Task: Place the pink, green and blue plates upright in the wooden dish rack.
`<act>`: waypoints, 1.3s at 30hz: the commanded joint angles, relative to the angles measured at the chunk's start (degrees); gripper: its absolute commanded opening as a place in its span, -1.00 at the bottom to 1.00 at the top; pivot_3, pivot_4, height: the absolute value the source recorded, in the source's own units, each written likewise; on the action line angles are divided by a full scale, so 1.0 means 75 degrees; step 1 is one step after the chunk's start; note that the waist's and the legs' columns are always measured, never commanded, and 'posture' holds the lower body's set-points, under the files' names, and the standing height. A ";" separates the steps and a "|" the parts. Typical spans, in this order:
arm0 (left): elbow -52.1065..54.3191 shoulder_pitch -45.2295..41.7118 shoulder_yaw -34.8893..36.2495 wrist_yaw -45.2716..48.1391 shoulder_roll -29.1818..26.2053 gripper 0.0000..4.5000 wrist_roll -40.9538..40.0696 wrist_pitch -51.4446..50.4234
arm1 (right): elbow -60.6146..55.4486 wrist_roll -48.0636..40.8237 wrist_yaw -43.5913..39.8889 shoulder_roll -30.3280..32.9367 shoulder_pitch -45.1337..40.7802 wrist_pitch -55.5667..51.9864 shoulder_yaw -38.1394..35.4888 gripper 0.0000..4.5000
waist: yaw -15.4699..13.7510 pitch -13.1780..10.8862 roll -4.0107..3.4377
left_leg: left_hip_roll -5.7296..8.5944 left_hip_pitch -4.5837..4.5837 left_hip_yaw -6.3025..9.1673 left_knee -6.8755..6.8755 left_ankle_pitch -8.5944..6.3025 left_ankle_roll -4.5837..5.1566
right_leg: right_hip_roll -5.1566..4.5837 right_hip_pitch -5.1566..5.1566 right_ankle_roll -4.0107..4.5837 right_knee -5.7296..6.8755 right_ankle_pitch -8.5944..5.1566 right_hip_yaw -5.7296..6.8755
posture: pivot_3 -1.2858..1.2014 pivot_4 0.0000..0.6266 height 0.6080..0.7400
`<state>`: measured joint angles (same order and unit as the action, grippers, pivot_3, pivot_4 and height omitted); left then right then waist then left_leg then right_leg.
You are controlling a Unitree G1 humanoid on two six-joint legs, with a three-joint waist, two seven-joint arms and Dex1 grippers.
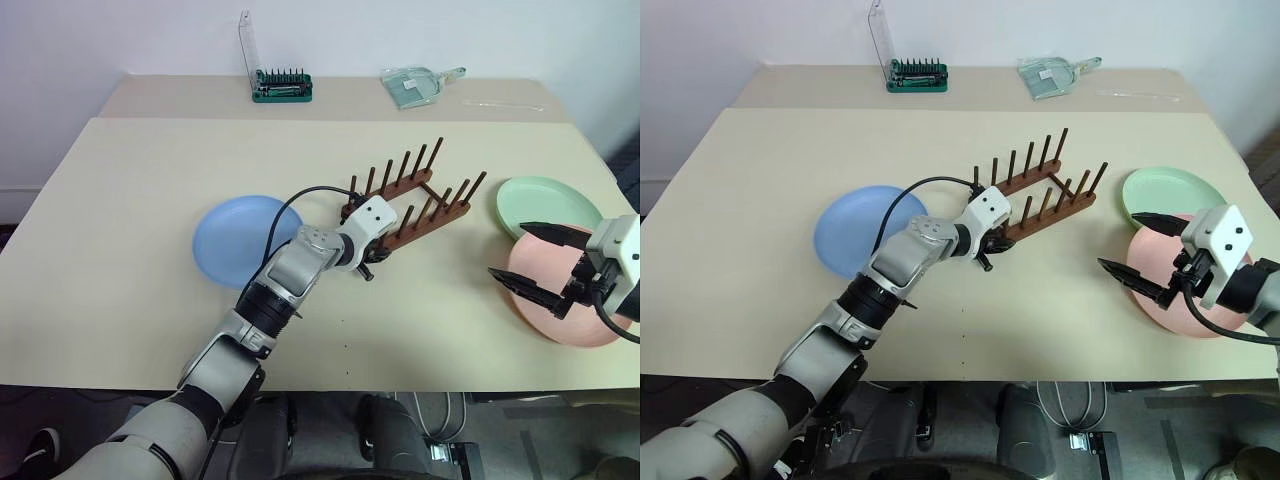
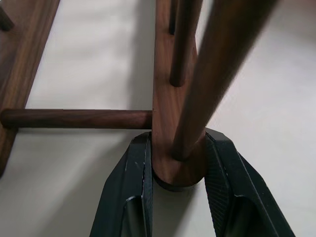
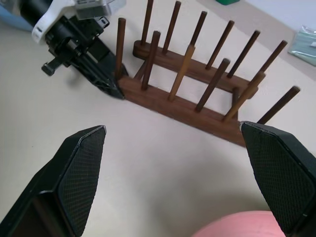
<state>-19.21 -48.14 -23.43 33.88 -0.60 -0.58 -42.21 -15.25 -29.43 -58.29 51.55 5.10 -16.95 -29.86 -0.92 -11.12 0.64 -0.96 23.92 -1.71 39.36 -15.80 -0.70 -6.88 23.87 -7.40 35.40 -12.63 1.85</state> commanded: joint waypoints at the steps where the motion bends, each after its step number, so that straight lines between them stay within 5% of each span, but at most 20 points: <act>1: 0.0023 -0.0047 -0.0319 0.0279 -0.0149 -0.64 0.0159 -0.0185 | -0.0287 -0.0080 0.0090 -0.0004 -0.0121 0.0059 -0.0077 1.00 | 0.0006 0.0000 0.0000 | 0.0000 -0.0001 0.0000 0.0000 0.0000 0.0000 | 0.0000 -0.0001 0.0000 -0.0001 0.0000 0.0000 | 0.03 -0.52 0.76; 10: 0.0196 -0.0024 -0.0167 0.2556 -0.1350 -0.64 -0.0322 0.2486 | -0.0205 -0.0343 0.0050 -0.0003 -0.0283 -0.0066 -0.0138 1.00 | 0.0016 -0.0001 -0.0001 | -0.0001 0.0000 -0.0003 -0.0005 0.0000 -0.0001 | 0.0000 0.0005 0.0002 0.0000 -0.0001 0.0000 | 0.03 -0.52 0.76; 14: -0.0509 0.0024 -0.0463 0.2739 -0.1867 -0.64 0.0326 0.4265 | -0.0272 -0.0556 -0.0066 0.0069 -0.0252 -0.0243 -0.0178 1.00 | -0.0024 -0.0001 -0.0001 | 0.0000 0.0004 -0.0003 -0.0005 0.0000 0.0000 | 0.0000 0.0004 0.0002 -0.0006 0.0000 0.0000 | 0.03 -0.52 0.76; 24: -0.1651 -0.0434 -0.0101 0.3688 -0.1528 -0.64 0.0063 0.4097 | -0.0374 -0.0613 -0.0050 0.0090 -0.0338 -0.0399 -0.0120 1.00 | -0.0007 -0.0001 -0.0001 | 0.0000 0.0005 -0.0002 -0.0004 -0.0002 0.0003 | 0.0000 0.0002 0.0001 -0.0007 0.0000 0.0002 | 0.03 -0.52 0.76; 30: -0.1834 -0.0566 0.0166 0.3441 -0.1435 0.68 0.0154 0.4180 | -0.0392 -0.0587 -0.0038 0.0054 -0.0401 -0.0440 -0.0068 1.00 | 0.0011 -0.0001 -0.0001 | 0.0000 0.0005 -0.0002 -0.0004 -0.0002 0.0003 | 0.0000 0.0002 0.0001 -0.0006 0.0000 0.0002 | 0.03 -0.52 0.76; 32: -0.1724 -0.0613 0.0318 0.3223 -0.1475 0.98 0.0195 0.4190 | -0.0415 -0.0604 -0.0026 0.0013 -0.0404 -0.0472 -0.0014 1.00 | 0.0009 -0.0001 -0.0001 | 0.0000 0.0005 -0.0001 -0.0004 -0.0002 0.0003 | 0.0000 0.0003 0.0000 -0.0006 0.0000 0.0002 | 0.03 -0.52 0.76; 39: 0.0528 -0.0505 0.0928 0.4177 -0.2360 0.98 -0.0865 0.1718 | -0.0601 -0.0839 0.0021 -0.0121 -0.0403 -0.0751 0.0225 1.00 | 0.0024 -0.0001 0.0000 | -0.0002 0.0005 0.0000 -0.0006 -0.0001 0.0002 | 0.0000 0.0004 0.0000 -0.0003 0.0000 0.0002 | 0.03 -0.52 0.76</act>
<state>-20.52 -51.12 -18.66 63.80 -17.37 -4.36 -25.50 -17.85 -34.53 -58.47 50.94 2.54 -22.47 -27.65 -0.74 -11.13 0.64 -0.97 23.96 -1.71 39.31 -15.81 -0.68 -6.88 23.91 -7.40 35.39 -12.62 1.87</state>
